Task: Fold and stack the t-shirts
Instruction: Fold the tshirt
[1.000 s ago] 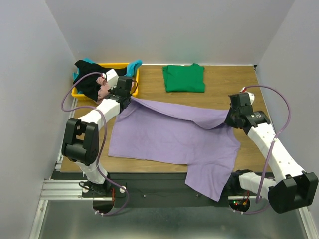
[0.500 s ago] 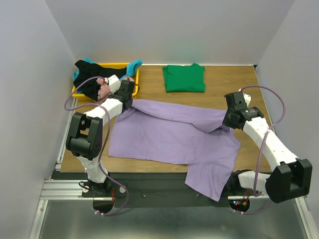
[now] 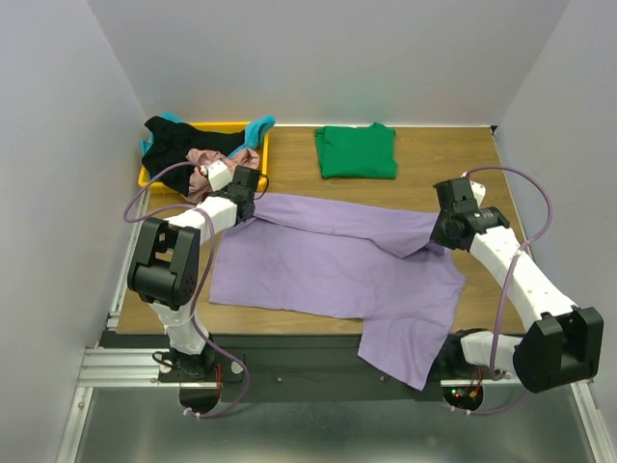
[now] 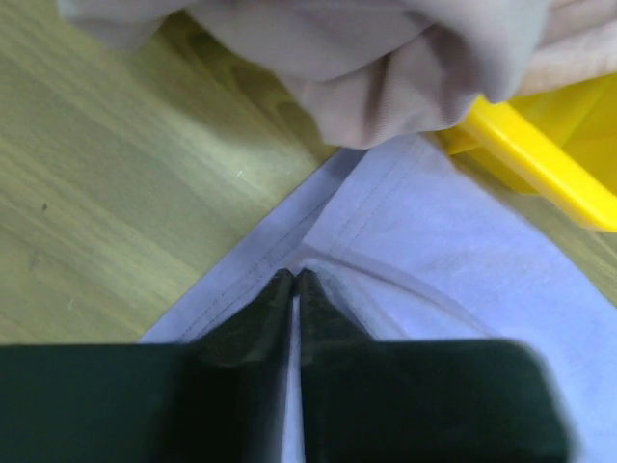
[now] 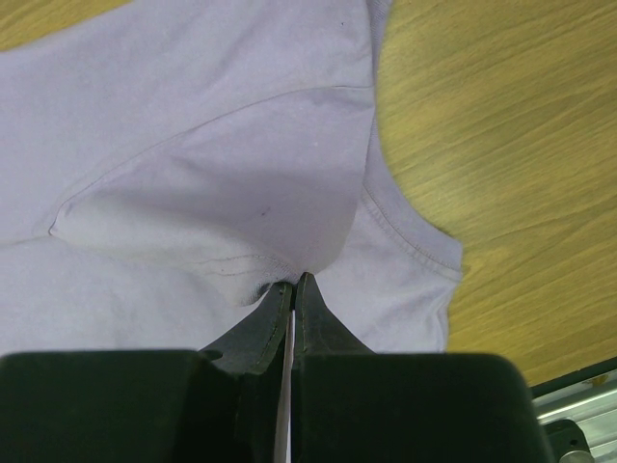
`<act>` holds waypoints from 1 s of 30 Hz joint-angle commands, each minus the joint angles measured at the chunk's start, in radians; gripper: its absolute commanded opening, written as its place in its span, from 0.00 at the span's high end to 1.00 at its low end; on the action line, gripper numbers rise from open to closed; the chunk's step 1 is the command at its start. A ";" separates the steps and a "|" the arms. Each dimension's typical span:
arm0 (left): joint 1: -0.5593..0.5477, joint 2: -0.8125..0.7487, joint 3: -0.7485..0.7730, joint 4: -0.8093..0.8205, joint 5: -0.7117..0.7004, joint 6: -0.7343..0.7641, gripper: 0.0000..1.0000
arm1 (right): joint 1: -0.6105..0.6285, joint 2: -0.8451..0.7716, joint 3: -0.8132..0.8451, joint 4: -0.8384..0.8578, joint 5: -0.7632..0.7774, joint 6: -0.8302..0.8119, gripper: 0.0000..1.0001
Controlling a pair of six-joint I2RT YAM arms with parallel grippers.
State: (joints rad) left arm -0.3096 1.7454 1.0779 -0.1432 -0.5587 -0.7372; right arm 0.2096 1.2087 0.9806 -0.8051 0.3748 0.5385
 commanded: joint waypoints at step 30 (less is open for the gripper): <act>-0.603 -0.176 0.063 0.231 0.313 0.236 0.02 | -0.041 0.437 0.311 0.191 0.035 -0.026 0.99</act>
State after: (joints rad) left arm -0.8684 1.5040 1.0714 0.0189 -0.2977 -0.5613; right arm 0.1963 1.5833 1.2221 -0.6758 0.3958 0.5232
